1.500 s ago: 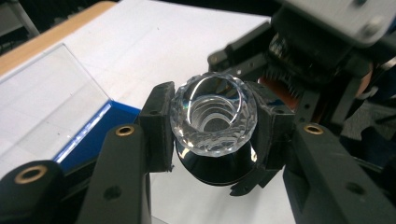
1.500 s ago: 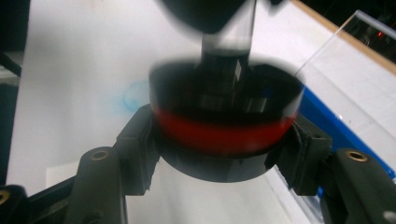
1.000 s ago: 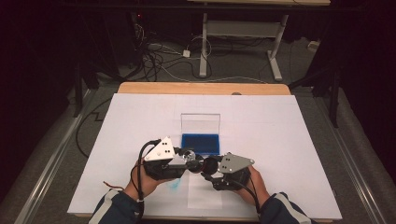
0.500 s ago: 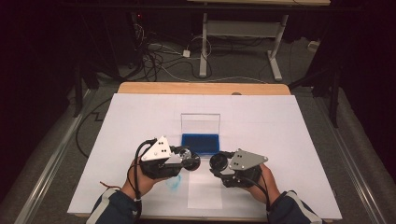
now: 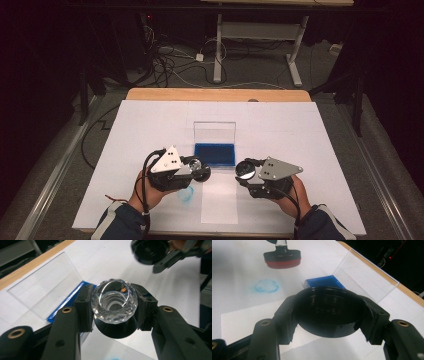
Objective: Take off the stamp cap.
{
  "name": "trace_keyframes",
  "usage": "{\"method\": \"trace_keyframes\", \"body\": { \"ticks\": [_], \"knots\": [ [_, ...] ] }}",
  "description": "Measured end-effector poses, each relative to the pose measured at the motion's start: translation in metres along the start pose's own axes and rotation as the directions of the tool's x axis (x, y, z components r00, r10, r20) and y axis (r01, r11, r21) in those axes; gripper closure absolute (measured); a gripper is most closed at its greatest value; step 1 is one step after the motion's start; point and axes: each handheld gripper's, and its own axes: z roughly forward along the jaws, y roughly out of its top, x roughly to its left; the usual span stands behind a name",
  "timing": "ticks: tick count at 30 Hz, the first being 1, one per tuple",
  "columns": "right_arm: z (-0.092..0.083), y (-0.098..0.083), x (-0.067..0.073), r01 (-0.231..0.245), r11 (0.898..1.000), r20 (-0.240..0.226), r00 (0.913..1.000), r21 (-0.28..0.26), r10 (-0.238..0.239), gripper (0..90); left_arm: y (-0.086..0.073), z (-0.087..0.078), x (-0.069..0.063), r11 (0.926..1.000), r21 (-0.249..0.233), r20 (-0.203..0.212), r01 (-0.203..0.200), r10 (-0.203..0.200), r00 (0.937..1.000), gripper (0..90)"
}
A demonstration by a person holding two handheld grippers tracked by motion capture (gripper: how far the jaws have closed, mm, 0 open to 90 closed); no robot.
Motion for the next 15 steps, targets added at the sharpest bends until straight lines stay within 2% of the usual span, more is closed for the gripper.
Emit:
{"method": "trace_keyframes", "body": {
  "ticks": [10,15],
  "knots": [
    [-0.018,-0.008,-0.008,-0.005,1.000,0.044,0.9990,0.005,0.005,38.6,-0.003,-0.006,0.007,0.9999,-0.003,-0.041,0.011,-0.011,0.9991,54.4],
    [-0.028,-0.014,-0.010,-0.017,1.000,0.065,0.9977,0.009,0.016,38.6,-0.002,-0.008,0.010,0.9998,-0.005,-0.042,0.017,-0.017,0.9990,54.4]
  ]
}}
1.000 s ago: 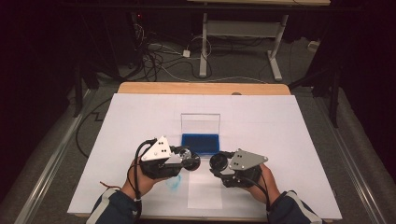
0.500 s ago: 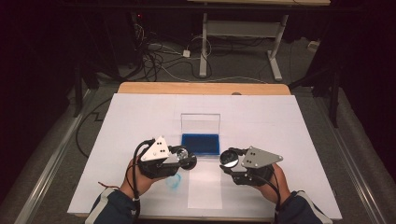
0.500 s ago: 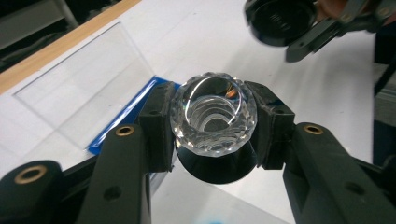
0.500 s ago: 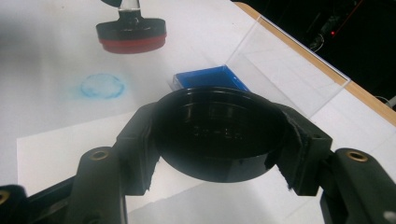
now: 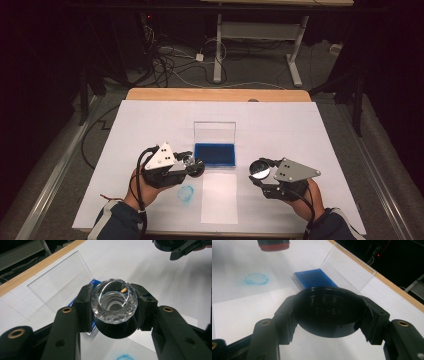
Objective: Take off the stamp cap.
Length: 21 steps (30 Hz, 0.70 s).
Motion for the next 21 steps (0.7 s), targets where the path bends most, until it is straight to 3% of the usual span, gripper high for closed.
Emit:
{"method": "trace_keyframes", "body": {
  "ticks": [13,17,21],
  "knots": [
    [-0.029,-0.023,-0.009,-0.046,0.999,0.044,0.9980,0.018,0.045,38.6,0.007,0.005,0.009,0.9999,-0.010,0.000,0.010,-0.010,1.0000,54.3],
    [-0.036,-0.031,-0.012,-0.066,0.997,0.055,0.9964,0.025,0.065,38.6,0.008,0.008,0.013,0.9998,0.006,0.014,0.019,-0.019,0.9997,54.3],
    [-0.039,-0.036,-0.014,-0.075,0.997,0.061,0.9955,0.034,0.073,38.6,0.011,0.011,0.016,0.9991,0.041,0.014,0.002,-0.003,0.9999,54.4]
  ]
}}
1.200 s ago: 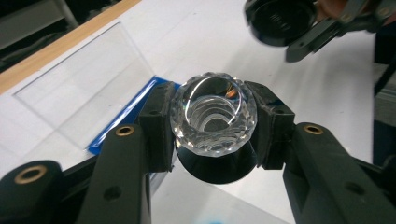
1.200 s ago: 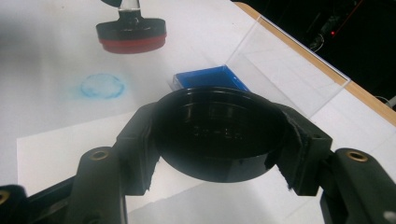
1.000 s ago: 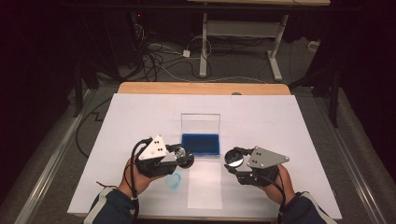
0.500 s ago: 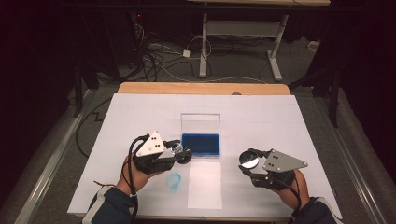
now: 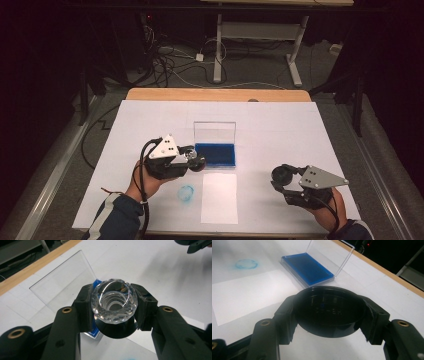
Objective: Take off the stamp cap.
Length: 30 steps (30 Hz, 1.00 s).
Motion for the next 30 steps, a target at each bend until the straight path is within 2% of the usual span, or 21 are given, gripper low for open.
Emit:
{"method": "trace_keyframes", "body": {
  "ticks": [9,26,30],
  "knots": [
    [0.006,0.000,0.000,0.000,1.000,-0.016,0.9999,0.005,0.000,38.6,0.007,0.005,0.010,0.9991,0.041,0.011,-0.010,0.009,0.9999,54.4],
    [0.012,0.000,0.002,-0.003,1.000,-0.037,0.9993,0.008,0.003,38.6,0.015,0.014,0.015,0.9978,0.066,0.013,-0.013,0.012,0.9998,54.4],
    [0.012,0.001,0.002,0.003,1.000,-0.040,0.9992,0.007,-0.003,38.6,0.019,0.016,0.015,0.9972,0.071,0.006,-0.024,0.024,0.9997,54.4]
  ]
}}
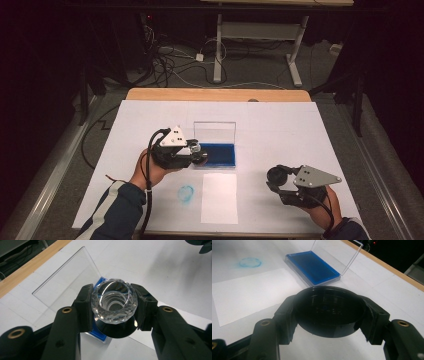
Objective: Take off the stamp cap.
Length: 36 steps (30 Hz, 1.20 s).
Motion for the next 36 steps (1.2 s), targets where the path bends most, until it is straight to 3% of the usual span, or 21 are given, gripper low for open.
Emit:
{"method": "trace_keyframes", "body": {
  "ticks": [16,36],
  "knots": [
    [0.000,0.000,0.000,-0.001,1.000,-0.009,1.0000,-0.004,0.001,38.6,0.020,0.013,0.007,0.9999,0.013,0.013,-0.010,0.010,0.9999,54.3],
    [0.000,-0.001,-0.001,-0.008,1.000,-0.014,0.9999,-0.001,0.008,38.6,0.033,0.041,0.010,0.9962,0.080,0.037,-0.034,0.031,0.9988,54.3]
  ]
}}
